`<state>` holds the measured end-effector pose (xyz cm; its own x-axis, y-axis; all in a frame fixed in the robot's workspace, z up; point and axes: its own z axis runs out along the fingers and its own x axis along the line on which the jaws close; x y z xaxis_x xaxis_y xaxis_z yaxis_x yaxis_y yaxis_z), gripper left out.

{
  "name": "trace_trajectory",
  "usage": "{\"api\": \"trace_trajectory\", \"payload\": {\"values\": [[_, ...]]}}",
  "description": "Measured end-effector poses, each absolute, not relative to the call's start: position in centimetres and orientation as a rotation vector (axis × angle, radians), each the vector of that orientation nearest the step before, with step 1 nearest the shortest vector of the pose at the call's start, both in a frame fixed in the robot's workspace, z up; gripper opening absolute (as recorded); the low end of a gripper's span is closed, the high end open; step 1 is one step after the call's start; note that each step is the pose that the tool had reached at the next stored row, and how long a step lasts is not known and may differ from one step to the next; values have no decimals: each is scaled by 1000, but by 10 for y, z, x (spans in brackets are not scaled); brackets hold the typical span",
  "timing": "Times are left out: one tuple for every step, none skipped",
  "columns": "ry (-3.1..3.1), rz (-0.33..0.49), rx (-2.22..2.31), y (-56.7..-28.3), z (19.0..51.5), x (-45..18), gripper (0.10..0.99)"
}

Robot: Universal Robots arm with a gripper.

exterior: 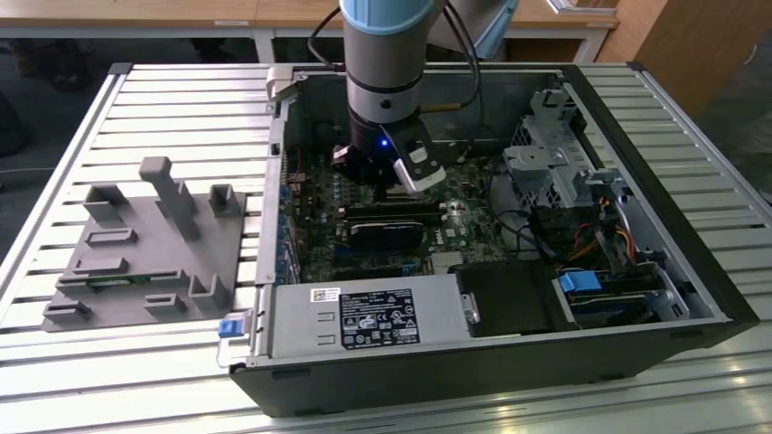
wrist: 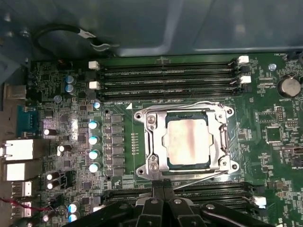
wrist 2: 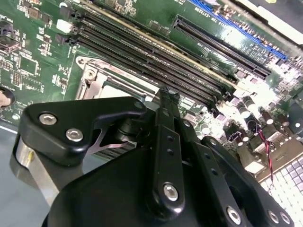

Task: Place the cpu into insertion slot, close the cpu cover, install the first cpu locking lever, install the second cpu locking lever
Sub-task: 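Install the second cpu locking lever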

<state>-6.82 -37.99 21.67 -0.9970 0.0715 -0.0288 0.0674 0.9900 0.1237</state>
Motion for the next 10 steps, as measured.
{"api": "trace_trajectory", "payload": {"values": [[3100,200,109,-381,216,-69,106],[3100,210,109,-382,216,-69,106],[3099,221,109,-383,216,-70,106],[3099,229,110,-384,216,-71,106],[3098,234,110,-385,216,-72,106],[3098,236,109,-386,216,-72,106],[3098,237,109,-387,216,-73,106],[3098,239,110,-387,215,-73,106],[3098,241,109,-388,215,-74,106],[3098,244,108,-388,215,-74,106]]}}
